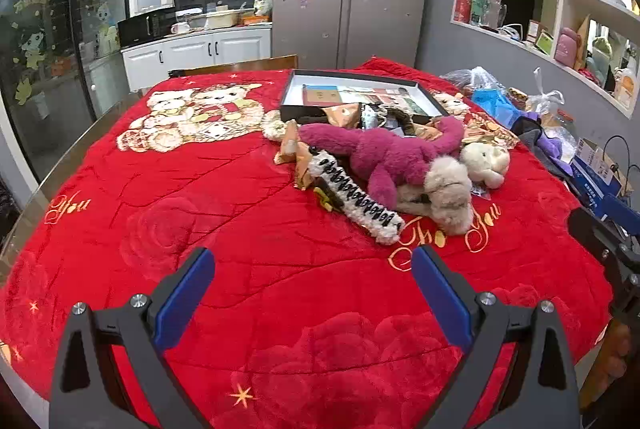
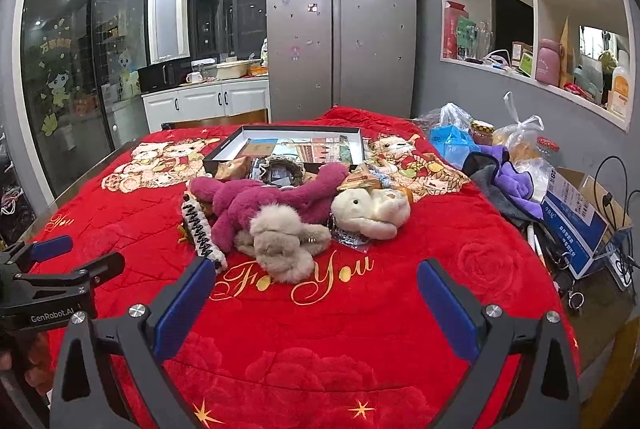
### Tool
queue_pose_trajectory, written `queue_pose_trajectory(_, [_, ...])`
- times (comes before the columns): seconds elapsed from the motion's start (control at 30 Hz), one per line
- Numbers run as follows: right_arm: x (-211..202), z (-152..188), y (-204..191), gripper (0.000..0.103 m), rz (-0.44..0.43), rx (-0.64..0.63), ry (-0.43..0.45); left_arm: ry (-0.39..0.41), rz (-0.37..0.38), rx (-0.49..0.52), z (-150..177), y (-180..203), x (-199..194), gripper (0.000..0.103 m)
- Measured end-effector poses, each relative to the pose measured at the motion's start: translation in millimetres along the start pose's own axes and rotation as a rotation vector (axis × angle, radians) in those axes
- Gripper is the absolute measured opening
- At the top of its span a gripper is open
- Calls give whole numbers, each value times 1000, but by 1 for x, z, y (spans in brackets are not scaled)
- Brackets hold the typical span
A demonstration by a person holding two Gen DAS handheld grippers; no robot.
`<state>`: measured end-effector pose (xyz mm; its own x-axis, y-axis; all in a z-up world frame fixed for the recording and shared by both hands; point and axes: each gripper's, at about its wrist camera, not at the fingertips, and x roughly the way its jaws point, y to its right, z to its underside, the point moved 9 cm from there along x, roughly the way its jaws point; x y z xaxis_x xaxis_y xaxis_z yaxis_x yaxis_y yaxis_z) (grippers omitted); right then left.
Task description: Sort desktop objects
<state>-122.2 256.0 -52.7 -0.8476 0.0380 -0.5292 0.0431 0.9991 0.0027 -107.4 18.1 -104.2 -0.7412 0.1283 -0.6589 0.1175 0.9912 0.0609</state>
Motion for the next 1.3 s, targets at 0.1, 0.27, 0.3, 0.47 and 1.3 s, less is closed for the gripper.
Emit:
queue_pose_trajectory(0.1, [4,2,-4,103,-16,-8,2,-1,7,17,2,3,7,100])
queue_pose_trajectory(0.27, [16,8,-11,103,-41,-18,-11,-14,9,53,2,8,23,100])
queue_pose_trajectory(0.3, [20,10,-12,103,-48,-14,-16,-12,5,58,2,7,25,100])
queue_pose_trajectory(0.47, [39,18,-17,103,-88,-10,-53,-15,7,75,-2,8,38,100])
queue_pose_trajectory(1.3, [142,1,-25,103,-148,-15,-174,-170,71,30,-32,4,154,100])
